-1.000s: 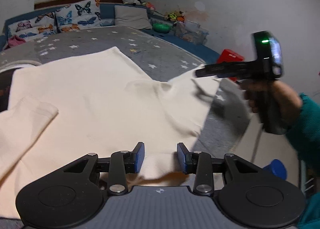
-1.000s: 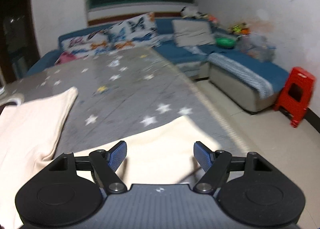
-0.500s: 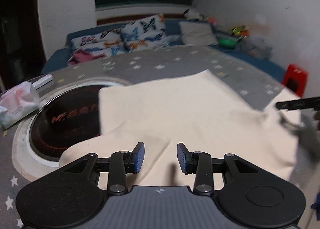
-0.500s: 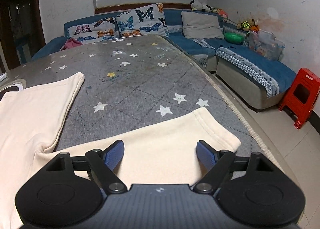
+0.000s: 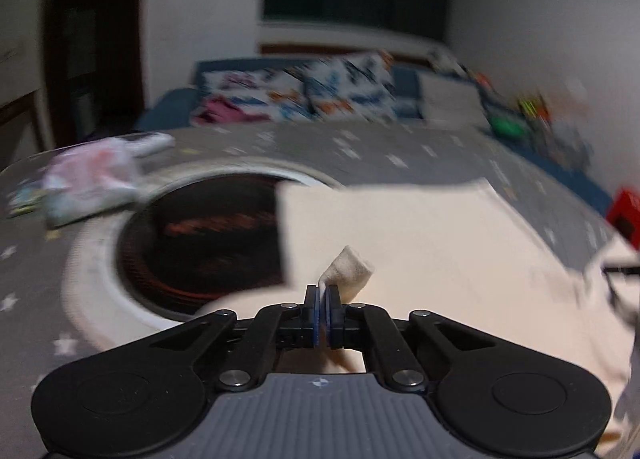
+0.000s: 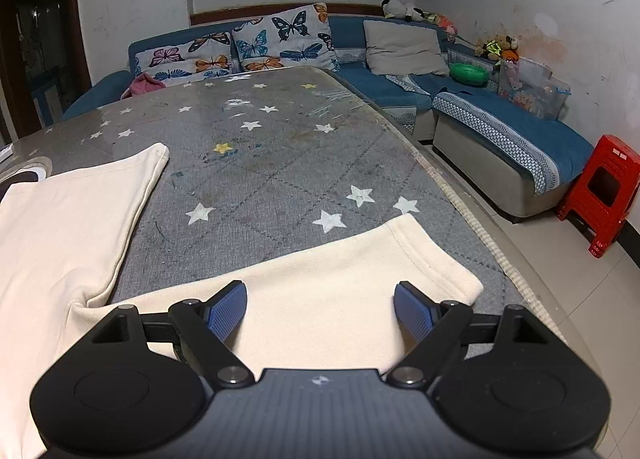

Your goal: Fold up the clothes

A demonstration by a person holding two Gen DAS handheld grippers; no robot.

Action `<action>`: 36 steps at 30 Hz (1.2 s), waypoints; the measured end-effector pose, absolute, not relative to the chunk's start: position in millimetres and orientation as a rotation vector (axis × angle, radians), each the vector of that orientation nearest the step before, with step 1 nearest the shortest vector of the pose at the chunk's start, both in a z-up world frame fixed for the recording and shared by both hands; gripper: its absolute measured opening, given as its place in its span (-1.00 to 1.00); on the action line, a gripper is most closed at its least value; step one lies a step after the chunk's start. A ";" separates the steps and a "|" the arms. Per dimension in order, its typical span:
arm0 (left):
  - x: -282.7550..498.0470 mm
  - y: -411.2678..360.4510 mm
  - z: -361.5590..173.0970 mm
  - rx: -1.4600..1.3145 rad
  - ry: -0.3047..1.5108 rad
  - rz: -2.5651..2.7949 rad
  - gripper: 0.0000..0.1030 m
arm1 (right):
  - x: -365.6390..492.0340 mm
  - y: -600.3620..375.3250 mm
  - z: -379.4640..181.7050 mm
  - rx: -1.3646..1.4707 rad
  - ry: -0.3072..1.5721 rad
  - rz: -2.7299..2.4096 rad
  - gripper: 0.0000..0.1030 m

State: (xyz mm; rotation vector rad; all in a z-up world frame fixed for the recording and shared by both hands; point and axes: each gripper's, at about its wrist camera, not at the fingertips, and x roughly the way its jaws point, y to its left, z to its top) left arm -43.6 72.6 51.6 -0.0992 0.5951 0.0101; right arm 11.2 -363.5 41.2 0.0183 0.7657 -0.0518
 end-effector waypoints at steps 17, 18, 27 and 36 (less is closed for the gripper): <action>-118.9 214.6 48.4 -0.249 0.595 0.437 -0.94 | 15.2 -361.2 40.5 0.010 0.771 -0.064 0.67; -120.5 216.3 45.6 -0.246 0.607 0.452 -0.94 | 15.2 -361.1 40.6 0.011 0.771 -0.065 0.67; -128.8 213.3 49.2 -0.254 0.614 0.450 -0.88 | 15.4 -358.1 43.0 -0.005 0.767 -0.069 0.67; -88.0 176.4 46.5 -0.255 0.639 0.293 -0.71 | 7.7 -333.3 63.3 -0.044 0.720 0.020 0.67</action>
